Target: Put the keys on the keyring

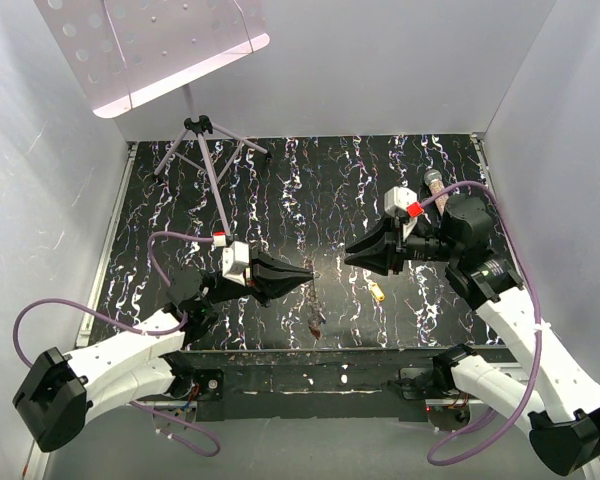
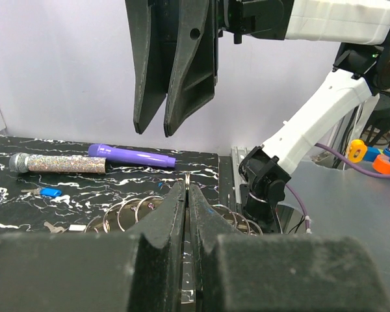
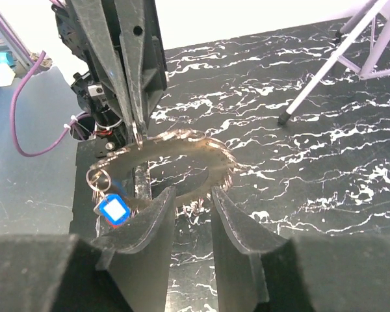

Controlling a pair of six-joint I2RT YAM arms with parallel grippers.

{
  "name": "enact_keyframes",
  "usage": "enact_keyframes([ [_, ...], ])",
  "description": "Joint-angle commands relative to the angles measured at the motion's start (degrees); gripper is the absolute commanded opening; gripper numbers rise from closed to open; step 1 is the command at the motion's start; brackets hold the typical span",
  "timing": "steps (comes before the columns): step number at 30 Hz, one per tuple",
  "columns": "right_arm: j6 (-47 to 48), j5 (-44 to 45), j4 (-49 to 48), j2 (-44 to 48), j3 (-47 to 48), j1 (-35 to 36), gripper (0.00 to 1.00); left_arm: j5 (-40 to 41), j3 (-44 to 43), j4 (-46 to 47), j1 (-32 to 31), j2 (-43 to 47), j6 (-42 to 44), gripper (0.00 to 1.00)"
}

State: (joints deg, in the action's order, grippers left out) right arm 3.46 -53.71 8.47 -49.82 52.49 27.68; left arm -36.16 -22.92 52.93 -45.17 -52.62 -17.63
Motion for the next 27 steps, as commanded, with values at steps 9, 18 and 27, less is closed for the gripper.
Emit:
enact_keyframes([
  [9, 2.2, -4.6, 5.2, 3.6, 0.2, -1.6, 0.39, 3.9, 0.5, 3.3, 0.3, 1.7, -1.0, 0.0],
  [18, 7.2, -8.7, 6.7, 3.8, -0.1, -1.5, 0.4, 2.6, 0.1, 4.7, 0.2, 0.3, -0.9, 0.0],
  [27, 10.8, -12.4, 4.2, -2.3, 2.5, 0.8, 0.4, 0.1, -1.9, 6.7, 0.2, -2.7, 1.0, 0.0],
])
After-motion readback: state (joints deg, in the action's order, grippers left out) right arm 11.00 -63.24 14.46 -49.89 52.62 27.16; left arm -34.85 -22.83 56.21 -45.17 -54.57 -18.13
